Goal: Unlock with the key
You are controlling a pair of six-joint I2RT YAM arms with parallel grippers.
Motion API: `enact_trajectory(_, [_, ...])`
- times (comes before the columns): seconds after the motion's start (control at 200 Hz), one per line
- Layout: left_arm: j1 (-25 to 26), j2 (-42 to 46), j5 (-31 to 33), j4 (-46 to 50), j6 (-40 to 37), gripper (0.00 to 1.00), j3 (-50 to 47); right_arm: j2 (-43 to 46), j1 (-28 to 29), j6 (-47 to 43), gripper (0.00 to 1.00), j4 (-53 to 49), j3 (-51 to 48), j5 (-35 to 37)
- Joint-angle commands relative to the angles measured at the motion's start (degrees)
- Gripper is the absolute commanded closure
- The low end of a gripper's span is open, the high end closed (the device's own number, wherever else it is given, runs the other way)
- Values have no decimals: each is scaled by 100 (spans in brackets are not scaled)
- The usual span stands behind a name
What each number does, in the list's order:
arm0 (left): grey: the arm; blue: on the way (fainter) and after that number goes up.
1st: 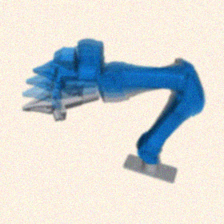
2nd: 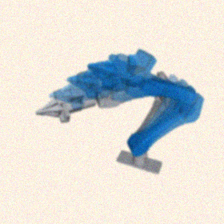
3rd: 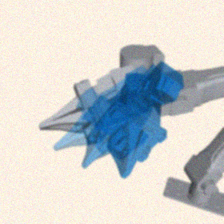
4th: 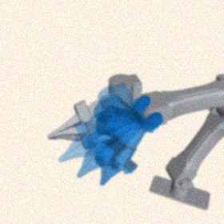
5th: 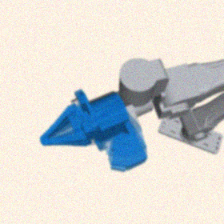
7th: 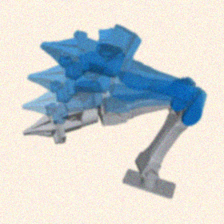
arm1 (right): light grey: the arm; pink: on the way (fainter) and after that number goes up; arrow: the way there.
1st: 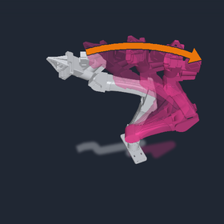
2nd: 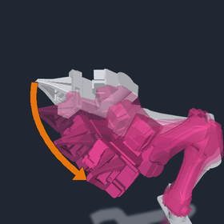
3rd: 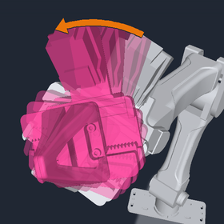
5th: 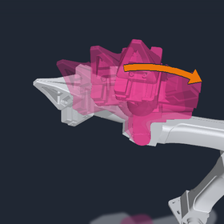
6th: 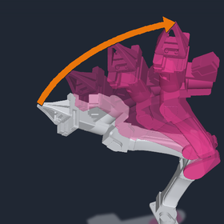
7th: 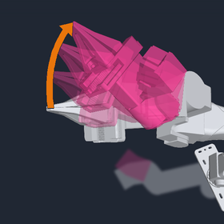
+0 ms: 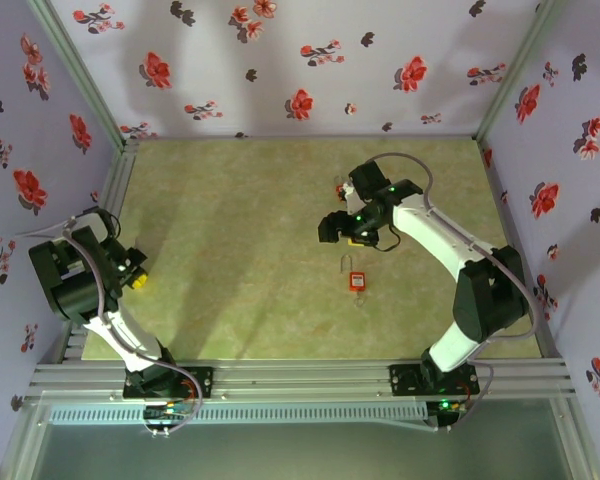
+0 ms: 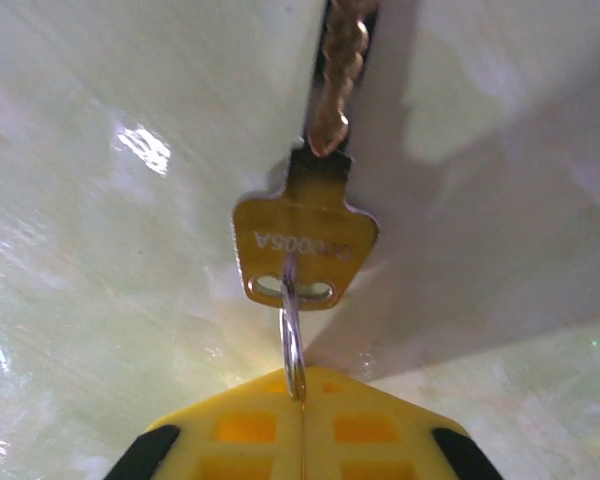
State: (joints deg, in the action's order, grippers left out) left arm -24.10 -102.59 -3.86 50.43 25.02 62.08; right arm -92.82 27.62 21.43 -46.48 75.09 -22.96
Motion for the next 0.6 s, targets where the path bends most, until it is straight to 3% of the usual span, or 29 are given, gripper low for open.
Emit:
enact_trajectory(0.0, [201, 15, -592, 501, -196, 97, -151, -76, -54, -50, 20, 12, 136, -75])
enact_trajectory(0.425, [873, 798, -700, 868, -533, 100, -124, -100, -54, -7, 21, 148, 58, -77])
enact_trajectory(0.595, [701, 1377, -668, 712, -108, 100, -318, -105, -52, 1, 21, 179, 41, -107])
